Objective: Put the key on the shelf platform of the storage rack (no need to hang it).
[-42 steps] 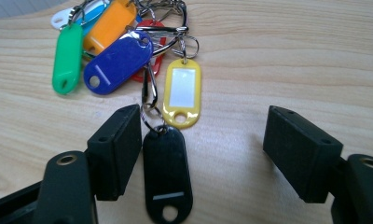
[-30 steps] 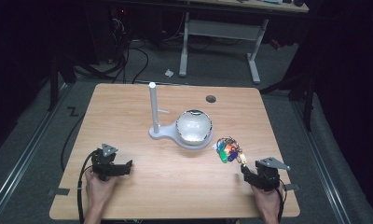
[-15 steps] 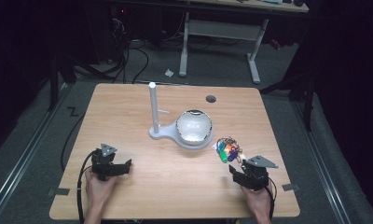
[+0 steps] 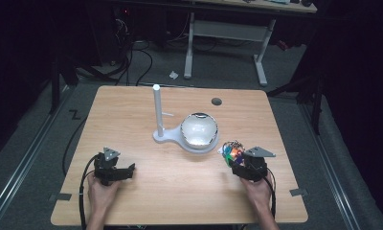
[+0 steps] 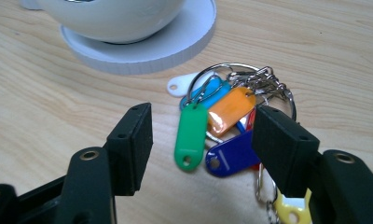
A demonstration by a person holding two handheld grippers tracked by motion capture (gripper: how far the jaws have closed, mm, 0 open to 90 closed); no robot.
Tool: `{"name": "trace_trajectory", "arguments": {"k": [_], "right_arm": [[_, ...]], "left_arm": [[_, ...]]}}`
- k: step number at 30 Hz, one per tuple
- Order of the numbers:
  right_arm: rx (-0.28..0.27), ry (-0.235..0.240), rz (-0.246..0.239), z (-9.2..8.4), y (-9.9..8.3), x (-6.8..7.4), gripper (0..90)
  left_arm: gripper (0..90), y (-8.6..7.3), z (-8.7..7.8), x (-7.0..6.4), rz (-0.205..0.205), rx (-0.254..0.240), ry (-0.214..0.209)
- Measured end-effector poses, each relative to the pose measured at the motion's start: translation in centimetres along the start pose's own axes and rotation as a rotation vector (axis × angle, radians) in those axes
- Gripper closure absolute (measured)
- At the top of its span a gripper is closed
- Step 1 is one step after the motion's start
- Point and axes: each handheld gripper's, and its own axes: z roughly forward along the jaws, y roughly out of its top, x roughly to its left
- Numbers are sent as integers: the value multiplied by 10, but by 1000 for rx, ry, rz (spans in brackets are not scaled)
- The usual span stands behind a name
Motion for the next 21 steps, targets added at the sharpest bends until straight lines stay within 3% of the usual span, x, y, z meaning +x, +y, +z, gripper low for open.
{"name": "trace_trajectory", "arguments": {"k": [21], "right_arm": [[64, -27, 57, 36, 31, -19, 430]], "left_arm": [[105, 0, -1, -1, -9, 0, 1]]}}
